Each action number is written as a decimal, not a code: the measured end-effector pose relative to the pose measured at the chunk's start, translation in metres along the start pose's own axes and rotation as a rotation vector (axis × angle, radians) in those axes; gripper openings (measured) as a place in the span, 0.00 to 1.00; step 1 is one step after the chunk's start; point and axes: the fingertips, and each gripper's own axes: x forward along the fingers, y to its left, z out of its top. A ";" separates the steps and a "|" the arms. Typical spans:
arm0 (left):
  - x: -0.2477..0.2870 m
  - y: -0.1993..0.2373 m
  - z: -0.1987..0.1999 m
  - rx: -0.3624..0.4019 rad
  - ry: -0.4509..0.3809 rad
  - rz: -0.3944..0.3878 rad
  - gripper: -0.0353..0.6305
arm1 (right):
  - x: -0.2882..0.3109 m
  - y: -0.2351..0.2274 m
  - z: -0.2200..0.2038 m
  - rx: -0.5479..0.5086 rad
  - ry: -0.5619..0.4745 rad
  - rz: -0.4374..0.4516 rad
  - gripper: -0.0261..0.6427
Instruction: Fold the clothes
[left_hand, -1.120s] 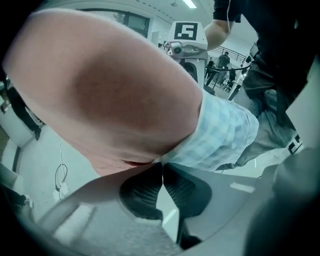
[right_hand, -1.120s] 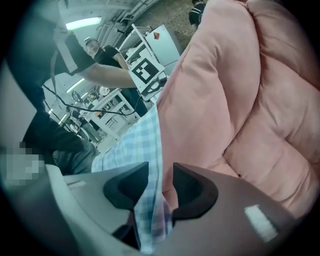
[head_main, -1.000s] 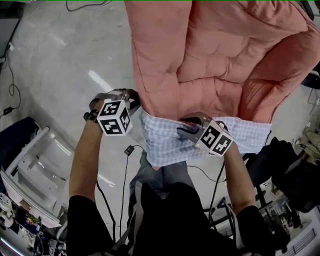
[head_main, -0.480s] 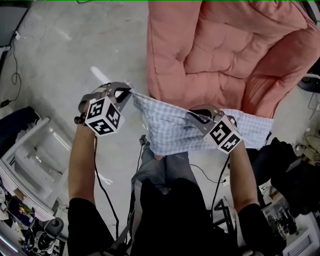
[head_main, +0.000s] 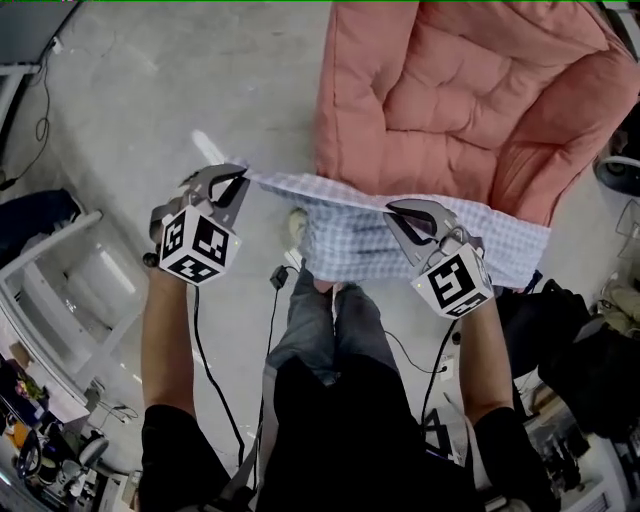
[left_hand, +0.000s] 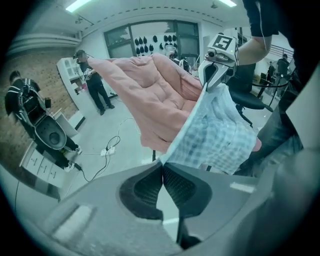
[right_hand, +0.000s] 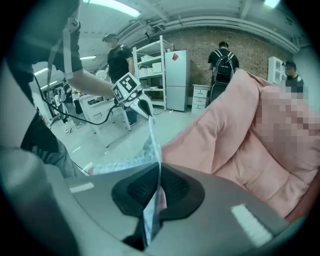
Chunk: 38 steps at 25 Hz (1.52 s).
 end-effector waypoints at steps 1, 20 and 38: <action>-0.005 -0.006 -0.004 -0.014 0.004 0.012 0.06 | -0.001 0.008 -0.002 -0.018 0.010 0.007 0.05; -0.034 -0.131 -0.091 -0.288 0.074 0.145 0.06 | -0.011 0.153 -0.042 -0.204 0.035 0.137 0.05; 0.002 -0.184 -0.143 -0.394 0.128 0.093 0.18 | 0.014 0.186 -0.077 -0.169 0.085 0.166 0.25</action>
